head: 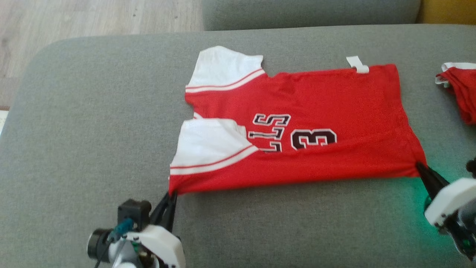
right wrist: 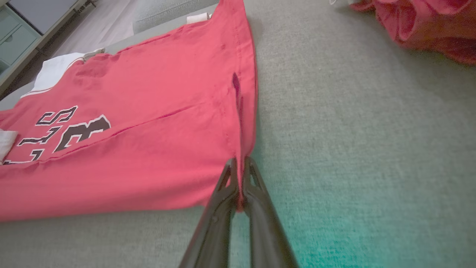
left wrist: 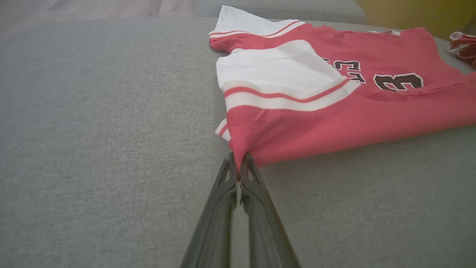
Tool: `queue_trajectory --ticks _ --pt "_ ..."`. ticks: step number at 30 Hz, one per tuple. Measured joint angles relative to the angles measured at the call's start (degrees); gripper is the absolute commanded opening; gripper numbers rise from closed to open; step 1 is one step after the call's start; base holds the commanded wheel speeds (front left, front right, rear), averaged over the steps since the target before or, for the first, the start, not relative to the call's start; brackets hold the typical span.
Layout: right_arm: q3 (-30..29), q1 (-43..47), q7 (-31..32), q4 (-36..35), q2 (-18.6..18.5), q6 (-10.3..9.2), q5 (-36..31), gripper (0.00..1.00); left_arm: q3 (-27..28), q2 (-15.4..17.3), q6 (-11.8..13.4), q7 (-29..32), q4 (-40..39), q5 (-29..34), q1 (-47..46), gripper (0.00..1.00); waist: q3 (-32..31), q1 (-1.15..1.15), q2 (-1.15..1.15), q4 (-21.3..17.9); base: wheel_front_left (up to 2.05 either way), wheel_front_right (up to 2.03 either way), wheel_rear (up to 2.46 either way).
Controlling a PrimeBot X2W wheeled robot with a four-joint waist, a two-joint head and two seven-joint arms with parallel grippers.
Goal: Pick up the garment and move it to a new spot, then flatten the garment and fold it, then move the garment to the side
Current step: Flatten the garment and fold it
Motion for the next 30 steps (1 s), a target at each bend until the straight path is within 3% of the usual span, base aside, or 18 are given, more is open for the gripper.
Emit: queue_trajectory --ticks 7,17,18,19,20,21,22,30 --pt "-1.31 6.78 -1.59 -3.58 -2.85 0.0 1.1 0.0 -1.6 0.97 1.56 1.41 -4.95 -0.05 6.19 0.0 -0.78 0.0 0.0 -0.09 0.0 0.0 0.0" --pt "-4.83 12.43 -2.68 -7.11 -4.03 0.0 1.03 0.0 -3.36 1.59 2.78 2.89 -7.09 0.6 9.08 0.0 0.96 0.0 0.0 -0.21 0.0 0.0 0.0" --pt "-5.25 12.44 -2.47 -7.4 -4.03 0.0 0.86 0.27 -3.35 1.53 3.01 2.89 -7.0 0.6 9.04 0.0 1.11 0.0 0.0 -0.22 0.0 0.0 0.0" --pt "-5.7 12.53 -2.25 -7.7 -4.03 0.0 0.66 0.77 -3.36 1.46 3.02 2.91 -6.8 0.6 8.93 0.0 1.23 0.0 0.0 -0.23 0.0 0.0 0.0" --pt "-6.1 12.65 -2.12 -8.02 -4.03 0.0 0.36 1.0 -3.41 1.43 3.02 3.18 -6.48 0.6 8.8 0.2 1.32 0.0 0.0 -0.25 0.0 0.0 0.0" --pt "-6.55 12.85 -1.91 -8.39 -4.03 0.0 0.21 1.0 -3.41 1.36 3.02 3.74 -6.14 0.52 8.75 0.54 1.4 0.0 0.0 -0.28 0.0 0.0 0.0" --pt "-7.09 13.17 -1.9 -8.79 -4.04 0.0 -0.03 1.0 -3.42 1.31 3.05 4.01 -5.98 0.52 8.72 1.0 1.47 0.0 0.0 -0.31 0.0 0.0 0.0" --pt "-13.73 15.92 -2.58 -14.25 -6.03 0.0 -2.24 1.0 -1.53 2.22 4.39 4.02 -11.32 1.58 3.17 1.0 3.11 0.0 0.0 -0.53 0.0 0.0 0.0"
